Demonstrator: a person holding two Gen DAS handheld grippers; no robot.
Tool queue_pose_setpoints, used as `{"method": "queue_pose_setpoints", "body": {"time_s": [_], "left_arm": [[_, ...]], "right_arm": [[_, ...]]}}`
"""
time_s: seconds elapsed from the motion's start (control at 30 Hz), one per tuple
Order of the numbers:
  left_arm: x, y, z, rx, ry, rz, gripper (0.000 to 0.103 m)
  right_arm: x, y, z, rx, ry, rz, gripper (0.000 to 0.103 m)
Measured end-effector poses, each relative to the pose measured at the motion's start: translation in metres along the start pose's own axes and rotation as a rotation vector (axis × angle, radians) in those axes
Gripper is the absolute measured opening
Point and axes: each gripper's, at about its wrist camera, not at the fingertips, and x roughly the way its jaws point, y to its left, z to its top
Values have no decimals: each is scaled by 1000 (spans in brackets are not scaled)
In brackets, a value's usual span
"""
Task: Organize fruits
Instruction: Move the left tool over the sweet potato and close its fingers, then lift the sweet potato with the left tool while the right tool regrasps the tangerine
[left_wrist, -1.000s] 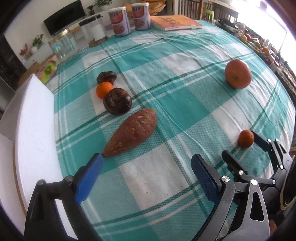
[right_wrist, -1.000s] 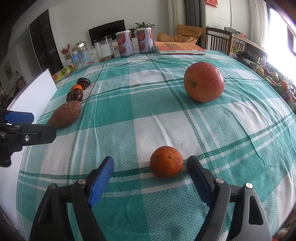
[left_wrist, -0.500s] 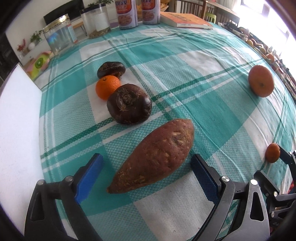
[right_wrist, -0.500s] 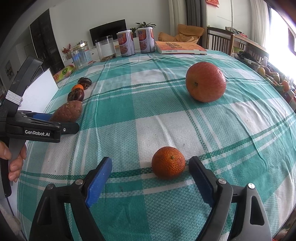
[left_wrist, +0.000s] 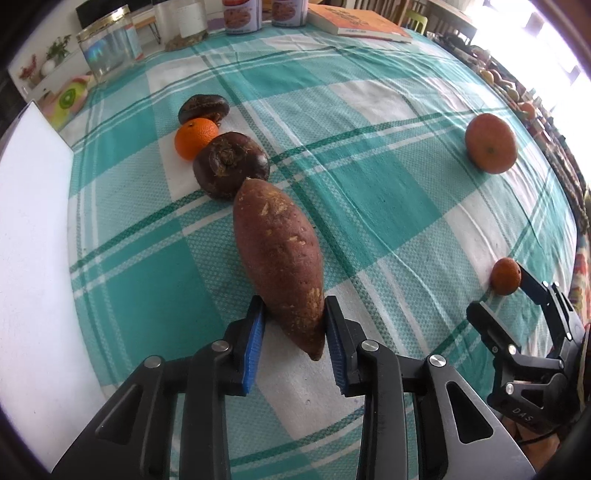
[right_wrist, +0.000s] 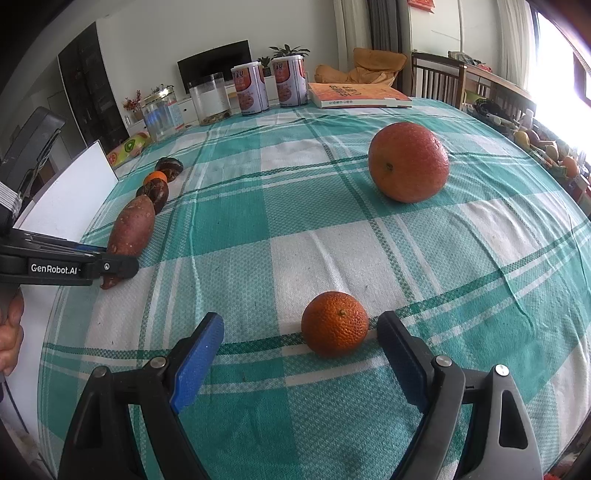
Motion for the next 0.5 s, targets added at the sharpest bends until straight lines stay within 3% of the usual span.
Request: {"method": "queue_pose_setpoints", "body": {"time_s": [0.1,0.17,0.2,0.4,0.43,0.47,0.5], "left_arm": [[-2,3,-2,1,-12,-58,41],[-4,8,-1,-20,-39,-48,67],[-6,10,-1,-27,-59,-40,69],[2,12,9,-41,-85,-24,66],[2,12,10,-47,-94,-18,61],[2,11,11,-62,-103,-25,45],[2,12,11,-91,-107,-44,43]], "right_arm": [[-2,-6,0,35,-7,27,85],[-3,-8,0,50,-10,39,85],[-3,-8,-1,53,-11,41,85],[-4,-11,-1,77,-16,56,86],[-6,-17,-1,115,-22,85,85],[-8,-26,-2,170,-32,129,85],[-10,-39,-3,238,-42,182,85]]}}
